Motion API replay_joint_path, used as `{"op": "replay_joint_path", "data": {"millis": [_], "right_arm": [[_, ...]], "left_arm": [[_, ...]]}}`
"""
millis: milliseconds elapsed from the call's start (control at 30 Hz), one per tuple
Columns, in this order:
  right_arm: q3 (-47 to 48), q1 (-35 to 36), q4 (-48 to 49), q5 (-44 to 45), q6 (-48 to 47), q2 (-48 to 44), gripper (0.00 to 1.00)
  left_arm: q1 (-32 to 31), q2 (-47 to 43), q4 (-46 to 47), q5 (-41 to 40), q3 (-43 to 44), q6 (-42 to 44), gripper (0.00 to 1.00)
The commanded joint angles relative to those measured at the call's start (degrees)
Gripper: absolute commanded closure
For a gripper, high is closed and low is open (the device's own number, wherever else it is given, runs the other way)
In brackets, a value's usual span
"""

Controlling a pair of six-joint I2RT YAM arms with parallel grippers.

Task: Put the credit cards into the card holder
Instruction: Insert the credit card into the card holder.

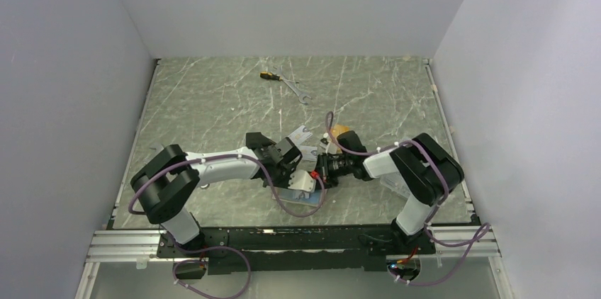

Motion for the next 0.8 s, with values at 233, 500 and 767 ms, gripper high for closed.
{"op": "replay_joint_path", "data": {"millis": [233,500,767], "right_arm": [[-0.7,-3.5,-16.2,5.1,-9.9,-9.0,1.00],[-4.1,-3.8,-14.8,4.0,-8.9,-9.8,1.00],[-7.3,-2.7,-13.3,4.2,-4.4,-12.6,1.00]], "left_arm": [[-5.5,5.7,-5.1,16.7,6.1,-5.8,1.00],[-4.6,2.1,-3.4,11.6,1.0,-3.9,1.00],[-4.8,2.3,-2.0,9.7,1.1,-3.4,1.00]]}}
